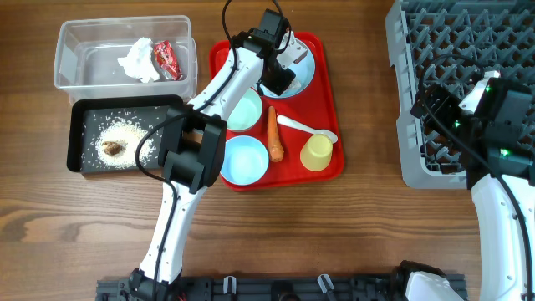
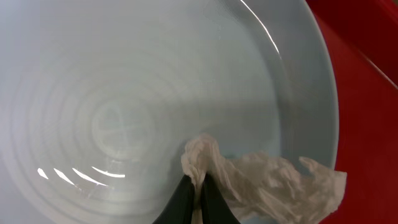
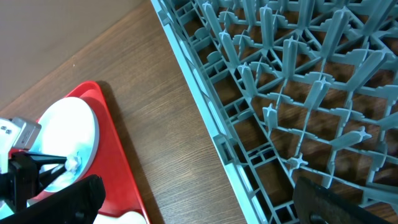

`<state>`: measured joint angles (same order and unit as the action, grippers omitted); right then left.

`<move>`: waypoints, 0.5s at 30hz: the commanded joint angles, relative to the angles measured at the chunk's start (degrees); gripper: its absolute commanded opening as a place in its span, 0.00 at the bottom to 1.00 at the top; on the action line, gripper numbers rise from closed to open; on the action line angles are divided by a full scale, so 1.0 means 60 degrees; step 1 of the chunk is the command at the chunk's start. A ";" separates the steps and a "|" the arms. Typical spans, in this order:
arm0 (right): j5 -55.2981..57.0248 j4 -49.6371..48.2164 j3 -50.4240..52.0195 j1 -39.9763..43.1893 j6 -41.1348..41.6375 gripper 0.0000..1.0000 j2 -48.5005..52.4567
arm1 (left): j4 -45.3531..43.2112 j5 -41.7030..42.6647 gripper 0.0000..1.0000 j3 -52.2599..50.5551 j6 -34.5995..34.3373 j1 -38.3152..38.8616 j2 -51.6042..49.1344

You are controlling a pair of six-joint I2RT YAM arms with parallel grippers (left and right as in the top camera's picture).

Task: Sort waste into correct bins and load items into the dishwasher rack
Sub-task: 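Carry the tissue with the left gripper and drop it in the clear bin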

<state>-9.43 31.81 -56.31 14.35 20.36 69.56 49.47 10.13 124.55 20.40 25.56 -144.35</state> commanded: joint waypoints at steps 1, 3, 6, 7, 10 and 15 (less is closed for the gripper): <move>-0.0160 -0.0011 -0.0102 0.0015 0.0102 1.00 0.0069 | 0.0076 -0.0441 0.04 0.0004 -0.1297 0.0055 0.0652; -0.0160 -0.0011 -0.0102 0.0015 0.0106 1.00 0.0069 | 0.0229 -0.0659 0.04 0.0004 -0.1741 0.0033 0.1107; -0.0160 -0.0015 -0.0102 0.0015 0.0106 1.00 0.0069 | 0.0525 -0.1118 0.04 0.0004 -0.2175 0.0004 0.1749; -0.0160 -0.0018 -0.0102 0.0015 0.0102 1.00 0.0069 | 0.0656 -0.1355 0.04 0.0004 -0.2299 -0.0022 0.1978; -0.0160 -0.0036 -0.0102 0.0015 0.0106 1.00 0.0069 | 0.1027 -0.2189 0.04 0.0004 -0.2557 -0.0226 0.2659; -0.0160 -0.0044 -0.0102 0.0015 0.0109 1.00 0.0069 | 0.1118 -0.3209 0.04 0.0004 -0.2554 -0.0958 0.3133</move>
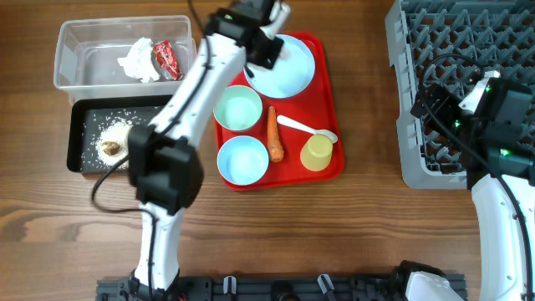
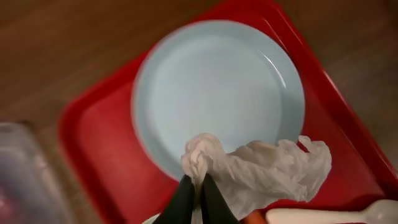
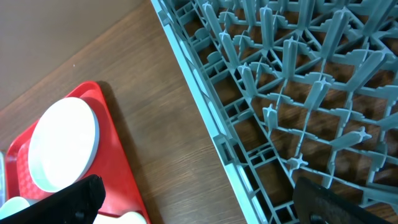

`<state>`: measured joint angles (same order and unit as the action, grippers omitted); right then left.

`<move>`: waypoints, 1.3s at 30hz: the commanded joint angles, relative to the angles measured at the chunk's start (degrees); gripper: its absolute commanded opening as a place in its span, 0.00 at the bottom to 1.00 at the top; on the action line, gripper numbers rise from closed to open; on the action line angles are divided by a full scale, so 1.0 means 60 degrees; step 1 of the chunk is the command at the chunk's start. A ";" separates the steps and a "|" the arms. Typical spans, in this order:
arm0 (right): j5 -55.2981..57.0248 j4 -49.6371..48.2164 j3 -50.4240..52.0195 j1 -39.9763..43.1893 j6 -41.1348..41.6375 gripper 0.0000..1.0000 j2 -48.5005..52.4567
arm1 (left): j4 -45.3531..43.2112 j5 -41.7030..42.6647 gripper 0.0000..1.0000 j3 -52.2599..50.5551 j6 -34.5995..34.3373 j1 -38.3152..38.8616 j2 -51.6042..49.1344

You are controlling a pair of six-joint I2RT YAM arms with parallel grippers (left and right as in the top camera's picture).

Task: Sort waste into correct bins and load items into the dishwasher rack
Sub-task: 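Carry the tissue with the left gripper and drop it in the clear bin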

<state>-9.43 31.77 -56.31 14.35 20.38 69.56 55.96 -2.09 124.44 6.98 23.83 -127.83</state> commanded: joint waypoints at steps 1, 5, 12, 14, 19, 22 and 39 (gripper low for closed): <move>-0.0164 -0.0036 -0.0102 0.0015 0.0106 1.00 0.0069 | 0.0044 -0.1286 0.04 0.0022 -0.0324 -0.0943 0.0379; -0.0160 -0.0033 -0.0102 0.0015 0.0106 1.00 0.0069 | 0.0080 -0.1264 0.04 0.0018 -0.1209 -0.1996 0.0339; -0.0160 -0.0044 -0.0102 0.0015 0.0102 1.00 0.0069 | 0.0164 -0.1231 0.04 -0.0011 -0.2809 -0.3483 0.0339; -0.0160 -0.0044 -0.0102 0.0015 0.0102 1.00 0.0069 | 0.0226 -0.1115 0.06 -0.0029 -0.3249 -0.3829 0.0339; -0.0164 -0.0044 -0.0102 0.0015 0.0106 1.00 0.0069 | 0.0302 -0.0805 0.47 -0.0062 -0.3242 -0.3993 0.0339; -0.0164 -0.0040 -0.0102 0.0015 0.0106 1.00 0.0069 | 0.0361 -0.0805 0.70 -0.0062 -0.3242 -0.3993 0.0339; -0.0171 -0.0036 -0.0102 0.0015 0.0106 1.00 0.0069 | 0.0401 -0.0317 1.00 -0.0062 -0.3162 -0.3971 0.0339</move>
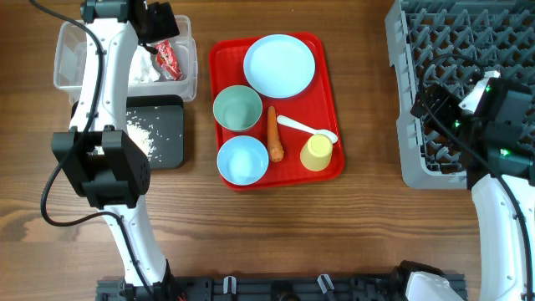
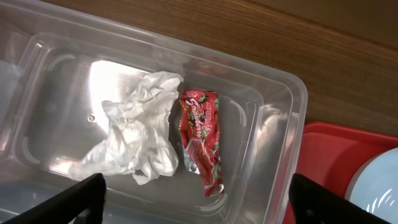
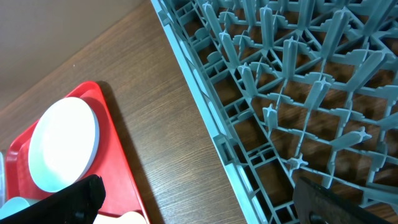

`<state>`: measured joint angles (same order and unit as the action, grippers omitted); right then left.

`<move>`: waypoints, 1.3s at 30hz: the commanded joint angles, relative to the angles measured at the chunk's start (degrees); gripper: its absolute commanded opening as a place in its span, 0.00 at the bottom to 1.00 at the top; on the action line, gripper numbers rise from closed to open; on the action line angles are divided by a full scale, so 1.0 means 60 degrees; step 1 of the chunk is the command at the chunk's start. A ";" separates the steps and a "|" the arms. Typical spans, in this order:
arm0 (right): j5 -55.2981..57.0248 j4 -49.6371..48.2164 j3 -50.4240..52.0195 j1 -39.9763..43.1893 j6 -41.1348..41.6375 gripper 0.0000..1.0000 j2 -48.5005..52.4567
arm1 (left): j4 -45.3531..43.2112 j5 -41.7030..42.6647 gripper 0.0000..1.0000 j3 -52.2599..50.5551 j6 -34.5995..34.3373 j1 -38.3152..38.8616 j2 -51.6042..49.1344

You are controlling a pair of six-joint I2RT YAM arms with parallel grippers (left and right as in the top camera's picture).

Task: Sort waste into correct bins and load items into the dishwasher rack
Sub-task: 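Carry the tissue with the left gripper and drop it in the clear bin, then move the left gripper back over the red tray toward the carrot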

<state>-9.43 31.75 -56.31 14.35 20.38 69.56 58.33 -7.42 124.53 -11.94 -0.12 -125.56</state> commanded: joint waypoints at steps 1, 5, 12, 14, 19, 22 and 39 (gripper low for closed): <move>-0.0197 -0.0033 -0.0102 0.0015 0.0102 1.00 0.0069 | 0.0007 0.1104 1.00 -0.0076 0.0361 0.0058 -0.0040; -0.0361 -0.0066 -0.0102 0.0015 0.0076 1.00 0.0069 | 0.0047 0.2583 1.00 -0.0076 0.1912 0.0528 -0.0036; -0.0765 -0.0106 -0.0102 0.0015 -0.0186 1.00 0.0069 | 0.0178 0.2459 1.00 -0.0076 0.1628 0.1621 -0.0036; -0.0852 -0.0138 -0.0102 0.0015 -0.0186 1.00 0.0069 | 0.0342 0.2612 1.00 -0.0076 0.1628 0.1931 -0.0036; -0.1027 -0.0251 -0.0102 0.0015 -0.0178 1.00 0.0069 | 0.0772 0.2623 1.00 -0.0076 0.1636 0.2634 -0.0036; -0.1075 -0.0251 -0.0102 0.0015 -0.0178 1.00 0.0069 | 0.0925 0.2630 1.00 -0.0076 0.1636 0.3009 -0.0036; -0.2106 -0.0379 -0.0106 0.0015 -0.0707 1.00 0.0069 | 0.1468 0.3304 1.00 -0.0076 0.0900 0.4120 0.0000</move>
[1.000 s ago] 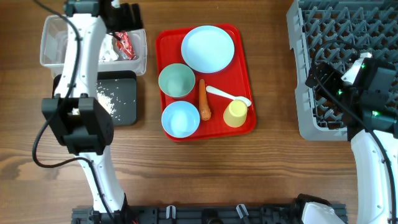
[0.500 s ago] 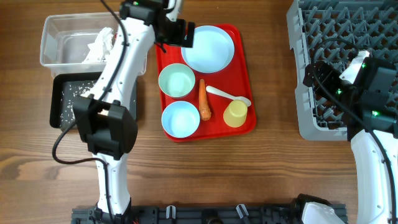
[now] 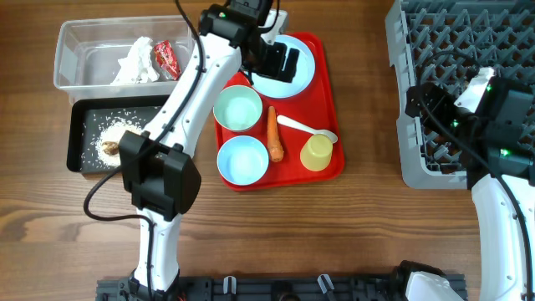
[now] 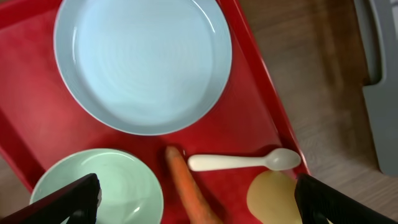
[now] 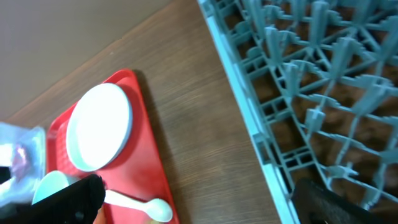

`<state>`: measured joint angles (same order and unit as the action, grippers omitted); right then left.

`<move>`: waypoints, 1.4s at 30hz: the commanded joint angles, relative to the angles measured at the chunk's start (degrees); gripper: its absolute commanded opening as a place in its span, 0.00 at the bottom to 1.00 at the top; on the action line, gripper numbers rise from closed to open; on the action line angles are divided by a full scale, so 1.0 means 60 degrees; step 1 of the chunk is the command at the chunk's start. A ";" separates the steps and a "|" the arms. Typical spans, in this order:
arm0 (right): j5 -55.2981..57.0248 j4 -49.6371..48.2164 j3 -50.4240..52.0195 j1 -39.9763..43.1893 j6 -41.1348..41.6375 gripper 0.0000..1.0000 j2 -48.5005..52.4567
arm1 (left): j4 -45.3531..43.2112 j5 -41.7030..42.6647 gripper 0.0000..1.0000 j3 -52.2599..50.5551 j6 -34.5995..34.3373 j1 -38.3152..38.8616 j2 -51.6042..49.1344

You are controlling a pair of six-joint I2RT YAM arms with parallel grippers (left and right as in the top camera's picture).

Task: Sort waste into correct bins and load items into the dishwasher rack
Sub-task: 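Move the left gripper back over the red tray toward the carrot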

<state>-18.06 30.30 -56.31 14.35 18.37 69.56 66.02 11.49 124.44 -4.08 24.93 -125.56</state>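
Observation:
My left gripper (image 3: 282, 61) hangs open and empty over the pale blue plate (image 3: 294, 79) at the back of the red tray (image 3: 329, 92). In the left wrist view its fingers frame the plate (image 4: 143, 65), a green bowl (image 4: 102, 186), a carrot (image 4: 189, 193), a white spoon (image 4: 242, 162) and a yellow cup (image 4: 273, 196). A blue bowl (image 3: 242, 159) sits at the tray's front. My right gripper (image 3: 424, 100) stays open at the left edge of the grey dishwasher rack (image 3: 468, 50).
A clear bin (image 3: 75, 71) at the back left holds crumpled tissue (image 3: 134, 60) and a red wrapper (image 3: 165, 58). In front of it lies a black tray (image 3: 84, 117) with rice and food scraps. The right wrist view shows the rack's rim (image 5: 267, 155).
My left gripper, open above the clear bin before, now hangs open over the plate on the red tray. The right wrist view has shifted slightly and shows more of the tray.
My left gripper was shut on a crumpled tissue lying on the plate, then held it above the plate. Later it stood open over the clear bin with tissue lying beside the red wrapper. Now it is back over the tray, empty.

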 commanded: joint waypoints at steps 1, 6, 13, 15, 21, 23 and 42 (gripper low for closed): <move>-0.0776 -0.0157 -0.0106 0.0015 -0.0455 1.00 0.0069 | 0.0277 0.0153 0.99 -0.0062 -0.0415 -0.0055 0.0018; -0.1009 -0.0219 -0.0106 0.0015 -0.0554 1.00 0.0069 | 0.0506 0.0117 1.00 -0.0062 -0.0437 0.0004 0.0164; -0.1672 -0.0430 -0.0106 0.0011 -0.0550 1.00 0.0069 | 0.0178 -0.0758 1.00 -0.0062 -0.1290 0.0007 0.0157; -0.1920 -0.0521 -0.0127 0.0011 -0.0546 1.00 0.0069 | 0.0178 -0.1246 1.00 -0.0062 -0.1694 0.0007 0.0157; -0.1876 -0.0164 -0.0736 -0.0306 -0.0543 1.00 0.0069 | 0.0219 -0.1687 1.00 -0.0062 -0.2262 -0.0015 0.0157; -0.1566 0.0011 -0.0984 -0.0495 -0.0565 1.00 0.0069 | 0.0219 -0.1687 1.00 -0.0062 -0.2262 -0.0011 0.0157; -0.0426 0.0612 -0.1942 -0.1428 -0.0576 1.00 0.0444 | 0.0259 -0.1679 1.00 -0.0062 -0.2652 -0.0557 0.0197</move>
<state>-23.68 33.06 -64.03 7.14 16.14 70.32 67.26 2.17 124.44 -18.37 22.94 -125.56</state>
